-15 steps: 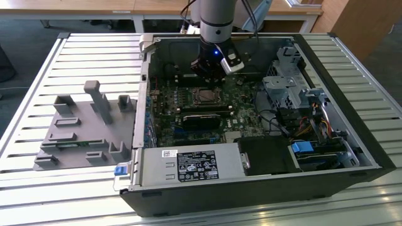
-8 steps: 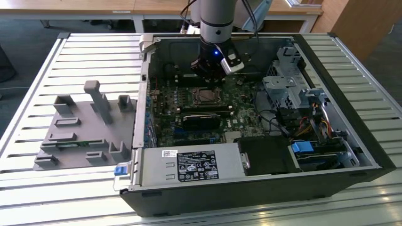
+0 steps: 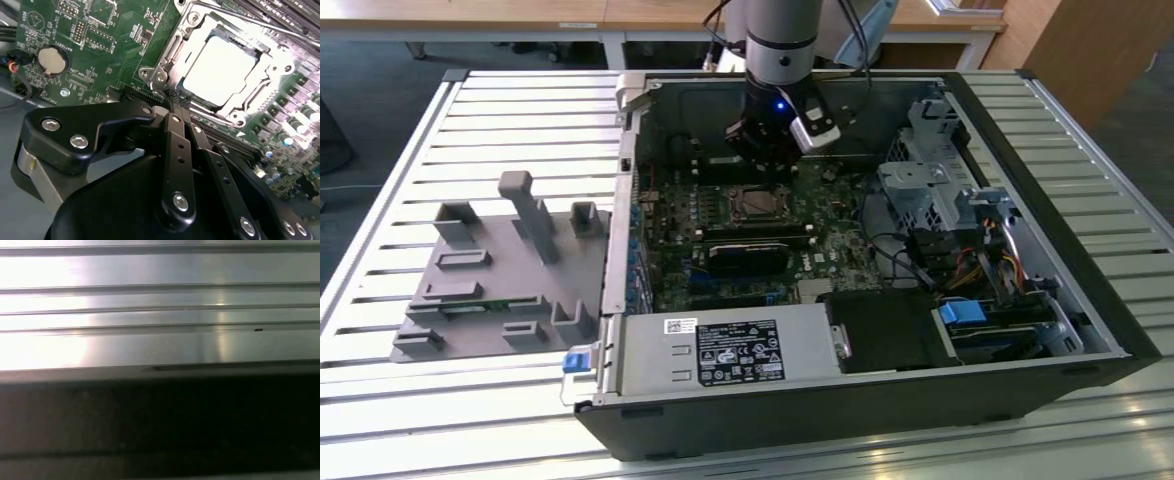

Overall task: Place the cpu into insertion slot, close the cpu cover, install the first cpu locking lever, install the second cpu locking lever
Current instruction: 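Install the first cpu locking lever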

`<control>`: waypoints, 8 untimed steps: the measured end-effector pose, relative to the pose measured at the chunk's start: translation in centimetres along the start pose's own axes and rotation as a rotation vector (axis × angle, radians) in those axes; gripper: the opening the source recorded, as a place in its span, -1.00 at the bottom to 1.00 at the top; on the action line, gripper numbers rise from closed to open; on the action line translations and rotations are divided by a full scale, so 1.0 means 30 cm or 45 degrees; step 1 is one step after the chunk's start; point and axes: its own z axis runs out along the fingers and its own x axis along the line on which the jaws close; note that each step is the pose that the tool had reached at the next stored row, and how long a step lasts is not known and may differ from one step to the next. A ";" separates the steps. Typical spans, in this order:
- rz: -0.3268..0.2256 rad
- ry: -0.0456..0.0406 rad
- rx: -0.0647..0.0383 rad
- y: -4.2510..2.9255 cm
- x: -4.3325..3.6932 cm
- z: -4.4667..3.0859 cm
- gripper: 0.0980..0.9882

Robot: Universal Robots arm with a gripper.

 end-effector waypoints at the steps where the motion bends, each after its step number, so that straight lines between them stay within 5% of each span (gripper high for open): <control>1: 0.000 0.000 0.000 0.000 0.000 -0.007 -0.98; 8: 0.000 0.000 0.001 -0.002 -0.002 -0.011 -0.98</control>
